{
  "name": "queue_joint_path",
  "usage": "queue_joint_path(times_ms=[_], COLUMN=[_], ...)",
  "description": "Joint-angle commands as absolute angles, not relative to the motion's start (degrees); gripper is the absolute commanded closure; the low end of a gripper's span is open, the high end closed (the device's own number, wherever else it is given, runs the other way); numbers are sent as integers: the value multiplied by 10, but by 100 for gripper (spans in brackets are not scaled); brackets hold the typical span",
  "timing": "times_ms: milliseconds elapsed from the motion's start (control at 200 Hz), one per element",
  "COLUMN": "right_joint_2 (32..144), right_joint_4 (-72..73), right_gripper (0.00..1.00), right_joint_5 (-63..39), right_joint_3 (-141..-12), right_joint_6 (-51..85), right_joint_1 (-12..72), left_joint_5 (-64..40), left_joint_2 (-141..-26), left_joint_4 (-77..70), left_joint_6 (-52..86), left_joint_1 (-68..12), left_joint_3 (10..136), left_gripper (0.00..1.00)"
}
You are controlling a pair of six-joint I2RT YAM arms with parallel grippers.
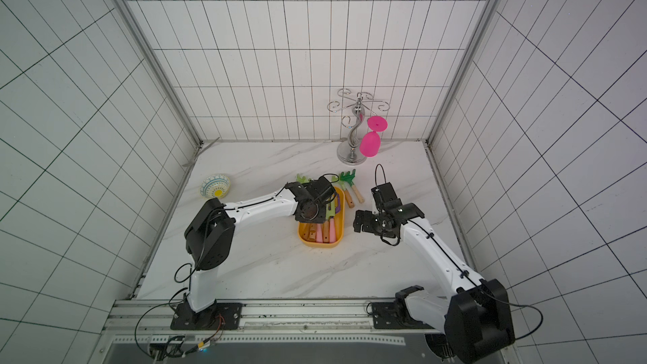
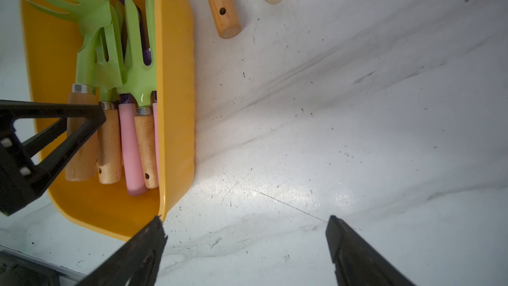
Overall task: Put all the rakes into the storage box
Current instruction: Place the rake in the storage box, then pick up the rake at the center of the board.
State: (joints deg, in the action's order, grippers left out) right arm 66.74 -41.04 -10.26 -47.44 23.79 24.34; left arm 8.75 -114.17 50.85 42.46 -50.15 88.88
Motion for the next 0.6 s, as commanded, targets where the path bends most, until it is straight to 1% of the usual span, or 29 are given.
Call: queue_joint_path(times_ms=[0,70,195,265,350,465,595], right_joint_2=[667,672,676,676,678,683,686], right_joint_4=[-408,-408,-410,-411,-414,-417,-434], right_gripper=[6,6,6,6,6,6,6], right_joint_5=[-106,-106,-103,-101,-98,-95,-88], right_joint_3=[-457,-458,-460,-460,-463,-469,-480], right_joint_6=[233,232,232,232,233,237,243], right_joint_1=[240,240,240,240,240,241,242], left_joint_5=[118,122,166,192,177,143,141], left_joint_2=[-1097,-1075,-1034,-1016,-1007,-1034,-1082], left_joint_4=[525,533,557,555,528,505,483], left_joint_6=[420,410,379,353,315,248,180], left_joint_1=[-504,-504,-491,-465,-405,-343,-328], left_joint_3=[904,910,928,924,899,888,887], left_gripper=[44,43,42,41,42,46,56])
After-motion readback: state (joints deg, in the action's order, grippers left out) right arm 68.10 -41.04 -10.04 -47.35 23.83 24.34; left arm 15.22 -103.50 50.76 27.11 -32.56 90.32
